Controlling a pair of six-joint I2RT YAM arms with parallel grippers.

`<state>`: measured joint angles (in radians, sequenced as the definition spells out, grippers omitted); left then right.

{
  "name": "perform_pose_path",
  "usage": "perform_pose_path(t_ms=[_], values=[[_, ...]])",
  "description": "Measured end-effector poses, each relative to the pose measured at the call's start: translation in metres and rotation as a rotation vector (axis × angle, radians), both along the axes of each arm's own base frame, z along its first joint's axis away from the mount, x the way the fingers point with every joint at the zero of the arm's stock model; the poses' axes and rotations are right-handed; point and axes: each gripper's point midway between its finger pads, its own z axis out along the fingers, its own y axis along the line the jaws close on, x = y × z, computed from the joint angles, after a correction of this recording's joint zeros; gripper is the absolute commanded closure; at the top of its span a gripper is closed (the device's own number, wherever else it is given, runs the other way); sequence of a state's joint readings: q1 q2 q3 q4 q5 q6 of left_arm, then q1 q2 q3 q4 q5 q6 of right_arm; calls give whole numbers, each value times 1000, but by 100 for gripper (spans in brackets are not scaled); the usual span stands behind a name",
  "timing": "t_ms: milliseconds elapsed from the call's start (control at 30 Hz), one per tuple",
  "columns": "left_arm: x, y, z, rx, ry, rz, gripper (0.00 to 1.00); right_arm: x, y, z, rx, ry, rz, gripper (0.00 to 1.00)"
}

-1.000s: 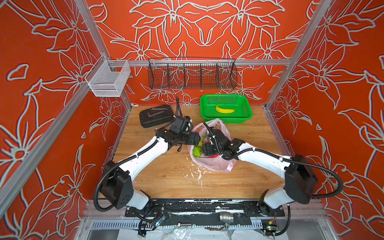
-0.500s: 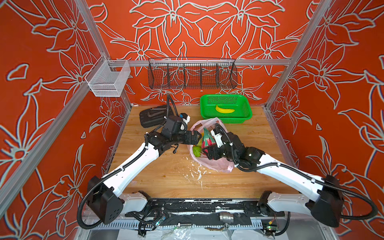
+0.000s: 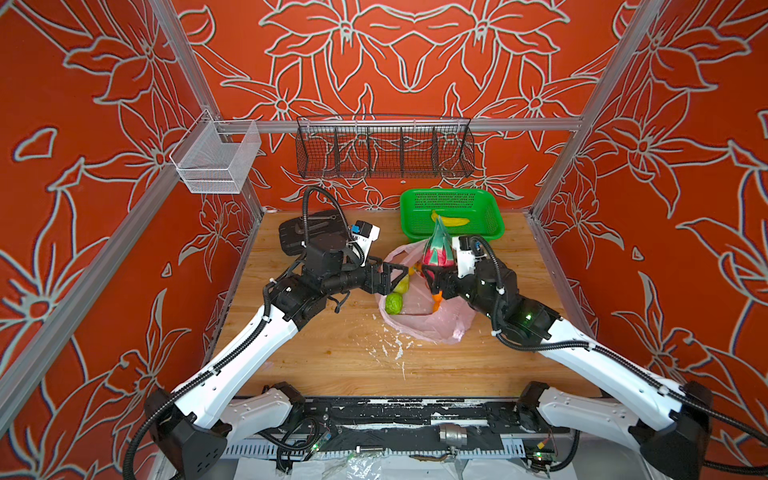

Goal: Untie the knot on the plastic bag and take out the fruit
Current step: 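Lift the dragon fruit out with the right gripper and carry it to the green basket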

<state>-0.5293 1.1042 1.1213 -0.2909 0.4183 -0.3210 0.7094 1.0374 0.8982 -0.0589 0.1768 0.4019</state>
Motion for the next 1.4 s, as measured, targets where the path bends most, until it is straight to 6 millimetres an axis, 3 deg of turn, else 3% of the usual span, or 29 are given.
perform_pose_path(t_ms=[267, 433, 533, 767, 1100, 1300, 1400], values=[[-8, -2, 4, -6, -26, -40, 3, 63, -104, -1, 189, 68, -385, 51], [-8, -2, 8, 6, -51, -48, 3, 96, -140, -25, 286, 165, -516, 51], [-8, -3, 15, 6, -70, -53, 3, 121, -152, -44, 334, 237, -558, 52], [-3, -12, 21, 12, -91, -73, 3, 186, -162, -79, 386, 341, -606, 54], [8, -28, 6, 55, -51, -107, 3, 294, -140, -120, 471, 443, -582, 50], [6, -32, 6, 68, -57, -114, 3, 336, -133, -152, 512, 502, -604, 50], [7, -32, 4, 77, -53, -109, 3, 348, -132, -173, 512, 542, -624, 50]])
